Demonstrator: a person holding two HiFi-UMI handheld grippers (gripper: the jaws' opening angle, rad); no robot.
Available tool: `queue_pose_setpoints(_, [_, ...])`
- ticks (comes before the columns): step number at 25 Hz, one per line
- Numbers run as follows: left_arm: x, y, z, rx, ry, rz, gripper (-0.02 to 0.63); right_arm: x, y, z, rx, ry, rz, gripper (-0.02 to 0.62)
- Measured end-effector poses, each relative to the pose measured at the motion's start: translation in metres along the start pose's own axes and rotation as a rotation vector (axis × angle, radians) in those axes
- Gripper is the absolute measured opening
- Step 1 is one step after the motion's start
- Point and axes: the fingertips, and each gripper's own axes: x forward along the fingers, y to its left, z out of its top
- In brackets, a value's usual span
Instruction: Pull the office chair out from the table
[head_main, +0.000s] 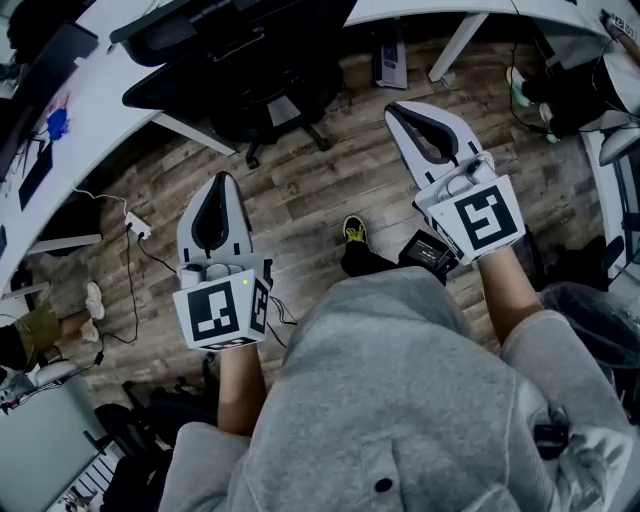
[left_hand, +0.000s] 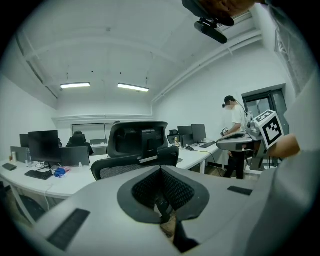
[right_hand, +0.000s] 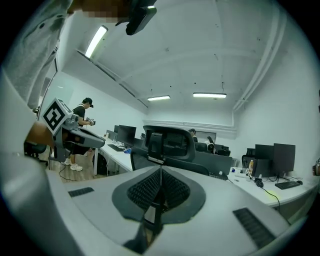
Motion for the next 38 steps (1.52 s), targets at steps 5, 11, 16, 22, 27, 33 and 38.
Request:
queue_pose_setpoints(5, [0.018, 0.010, 0.006, 0.012, -0.006, 0.031, 0.011, 0.020, -0.016, 0.006, -0.023, -0.030, 0.010, 0.029])
queue_pose_setpoints(11, [0.034, 0.023, 0.015, 0.037, -0.013, 0.076, 0.011, 0.038, -0.037, 0.011, -0.063, -0.045, 0.014, 0.030])
queue_pose_setpoints(16, [0.049, 0.038, 0.020, 0.073, -0.008, 0.123, 0.011, 0.055, -0.053, 0.014, -0.105, -0.061, 0.026, 0.030])
queue_pose_setpoints(22, [0.054, 0.050, 0.031, 0.104, -0.014, 0.182, 0.012, 0.069, -0.063, 0.015, -0.127, -0.070, 0.056, 0.031])
queue_pose_setpoints(27, [0.058, 0.055, 0.035, 0.124, -0.009, 0.206, 0.012, 0.083, -0.067, 0.014, -0.168, -0.058, 0.082, 0.031])
queue_pose_setpoints(33, [0.071, 0.075, 0.036, 0.177, 0.013, 0.237, 0.012, 0.101, -0.075, 0.010, -0.223, -0.028, 0.097, 0.031])
queue_pose_setpoints(38, [0.082, 0.097, 0.038, 0.238, 0.045, 0.241, 0.014, 0.117, -0.084, 0.006, -0.257, 0.001, 0.099, 0.032])
